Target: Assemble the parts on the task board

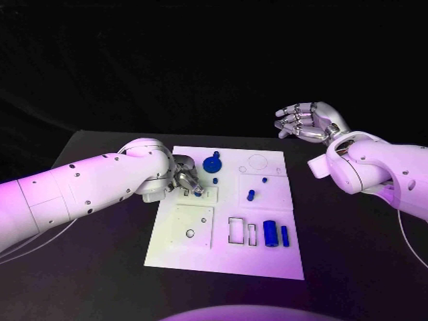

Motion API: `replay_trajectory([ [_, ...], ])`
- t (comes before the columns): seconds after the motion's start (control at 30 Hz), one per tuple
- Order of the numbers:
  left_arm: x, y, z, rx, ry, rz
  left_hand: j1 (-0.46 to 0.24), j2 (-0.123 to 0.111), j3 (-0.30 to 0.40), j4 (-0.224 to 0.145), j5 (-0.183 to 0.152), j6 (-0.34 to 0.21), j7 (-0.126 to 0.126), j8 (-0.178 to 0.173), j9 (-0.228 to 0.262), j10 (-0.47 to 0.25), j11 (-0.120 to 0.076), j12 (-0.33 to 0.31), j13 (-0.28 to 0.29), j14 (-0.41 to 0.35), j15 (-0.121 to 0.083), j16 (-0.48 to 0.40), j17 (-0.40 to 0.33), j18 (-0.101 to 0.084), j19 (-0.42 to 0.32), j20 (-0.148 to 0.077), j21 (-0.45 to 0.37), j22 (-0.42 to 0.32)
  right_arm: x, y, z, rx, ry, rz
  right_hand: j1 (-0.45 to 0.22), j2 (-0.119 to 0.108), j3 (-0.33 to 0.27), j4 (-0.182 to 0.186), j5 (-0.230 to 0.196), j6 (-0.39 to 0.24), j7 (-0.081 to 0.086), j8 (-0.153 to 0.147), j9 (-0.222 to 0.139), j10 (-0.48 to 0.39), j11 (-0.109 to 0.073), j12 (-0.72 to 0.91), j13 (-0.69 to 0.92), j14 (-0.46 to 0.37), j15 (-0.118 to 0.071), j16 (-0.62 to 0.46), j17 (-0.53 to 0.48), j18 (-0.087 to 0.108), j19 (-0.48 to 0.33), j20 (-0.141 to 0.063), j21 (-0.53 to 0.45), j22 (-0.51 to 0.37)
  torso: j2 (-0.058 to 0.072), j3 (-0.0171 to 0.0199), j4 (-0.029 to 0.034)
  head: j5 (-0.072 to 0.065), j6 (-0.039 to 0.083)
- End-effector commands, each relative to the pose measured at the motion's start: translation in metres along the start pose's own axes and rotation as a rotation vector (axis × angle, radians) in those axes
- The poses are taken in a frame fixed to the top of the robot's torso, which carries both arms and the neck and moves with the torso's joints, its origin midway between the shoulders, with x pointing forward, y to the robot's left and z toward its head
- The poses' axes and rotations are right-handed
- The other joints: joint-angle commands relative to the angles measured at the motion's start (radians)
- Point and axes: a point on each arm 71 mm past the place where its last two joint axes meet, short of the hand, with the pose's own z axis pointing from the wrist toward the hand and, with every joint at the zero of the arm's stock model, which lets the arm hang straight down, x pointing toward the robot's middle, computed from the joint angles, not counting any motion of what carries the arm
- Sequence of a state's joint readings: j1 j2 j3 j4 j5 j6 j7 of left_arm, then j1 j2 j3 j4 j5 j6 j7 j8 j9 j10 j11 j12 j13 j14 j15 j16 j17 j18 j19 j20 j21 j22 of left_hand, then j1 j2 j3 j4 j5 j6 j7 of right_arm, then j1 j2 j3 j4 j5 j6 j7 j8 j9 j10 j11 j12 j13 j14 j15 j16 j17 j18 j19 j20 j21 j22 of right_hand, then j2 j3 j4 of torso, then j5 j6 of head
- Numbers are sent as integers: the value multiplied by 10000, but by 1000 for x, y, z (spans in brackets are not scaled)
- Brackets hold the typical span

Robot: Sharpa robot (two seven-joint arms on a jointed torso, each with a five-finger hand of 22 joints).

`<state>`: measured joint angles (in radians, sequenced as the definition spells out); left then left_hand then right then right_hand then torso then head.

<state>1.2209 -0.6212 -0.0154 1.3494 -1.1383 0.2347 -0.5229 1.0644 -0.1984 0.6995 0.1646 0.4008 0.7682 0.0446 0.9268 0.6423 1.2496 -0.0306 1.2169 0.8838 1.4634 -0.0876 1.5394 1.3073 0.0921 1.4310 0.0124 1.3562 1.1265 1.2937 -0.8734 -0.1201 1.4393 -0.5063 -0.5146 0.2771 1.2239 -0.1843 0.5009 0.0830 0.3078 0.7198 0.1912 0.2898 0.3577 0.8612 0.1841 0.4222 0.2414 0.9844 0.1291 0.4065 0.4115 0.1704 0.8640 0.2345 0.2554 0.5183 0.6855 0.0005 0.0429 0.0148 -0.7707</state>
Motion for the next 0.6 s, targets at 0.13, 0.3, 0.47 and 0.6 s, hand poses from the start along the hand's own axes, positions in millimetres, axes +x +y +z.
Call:
replay_trajectory([
  [0.13, 7, 0, 2, 46, 289, -19, -194, -17, 348, -555, -99, 211, -86, -106, -42, 57, -43, 67, 31, 877, -80, 2, 1836, -81, 22, -88, 2, 1, 1, 0, 0, -91, 137, 23, -83, 33, -91, 14, -91, -79, 669, 60, -18, -30, 44, 58, -45, -29, 17, -64, -19, 90, 57, 27, -78, -36, -3, 2, -9, 10, -1],
  [0.3, 6, 0, 2, 44, 202, -76, -406, -88, -179, -204, -160, 320, -78, -176, -70, 54, -39, 82, 52, 875, -77, -1, 1827, -84, 34, -92, -7, 5, 1, 0, 0, -101, 148, 26, -94, -15, -172, -18, -203, -101, 676, 74, -36, -53, 51, 93, -118, -44, 26, -64, -39, 92, 73, 36, -118, -91, -7, -1, -7, 6, 21],
  [0.47, 4, 2, 1, 38, 60, -170, -567, -90, -588, 163, -172, 380, -74, -223, -77, 41, -34, 76, 40, 869, -75, -10, 1803, -83, 44, -90, -19, -1, 2, 0, 0, -114, 169, 31, -50, -80, -283, -115, -415, -135, 691, 99, -64, -103, 72, 145, -234, -137, 53, -112, -92, 87, 60, 58, -207, -193, -13, 5, -6, 4, 51],
  [0.6, 4, 3, 0, 31, -6, -216, -708, -180, -1052, 472, -201, 439, -72, -240, -67, 56, -30, 92, 59, 872, -74, -6, 1813, -90, 63, -84, -15, 22, 2, 0, 0, -117, 168, 26, -56, -86, -335, -133, -478, -152, 701, 110, -76, -129, 84, 166, -285, -188, 70, -145, -120, 83, 42, 71, -255, -244, -6, 4, -8, 1, 76],
])
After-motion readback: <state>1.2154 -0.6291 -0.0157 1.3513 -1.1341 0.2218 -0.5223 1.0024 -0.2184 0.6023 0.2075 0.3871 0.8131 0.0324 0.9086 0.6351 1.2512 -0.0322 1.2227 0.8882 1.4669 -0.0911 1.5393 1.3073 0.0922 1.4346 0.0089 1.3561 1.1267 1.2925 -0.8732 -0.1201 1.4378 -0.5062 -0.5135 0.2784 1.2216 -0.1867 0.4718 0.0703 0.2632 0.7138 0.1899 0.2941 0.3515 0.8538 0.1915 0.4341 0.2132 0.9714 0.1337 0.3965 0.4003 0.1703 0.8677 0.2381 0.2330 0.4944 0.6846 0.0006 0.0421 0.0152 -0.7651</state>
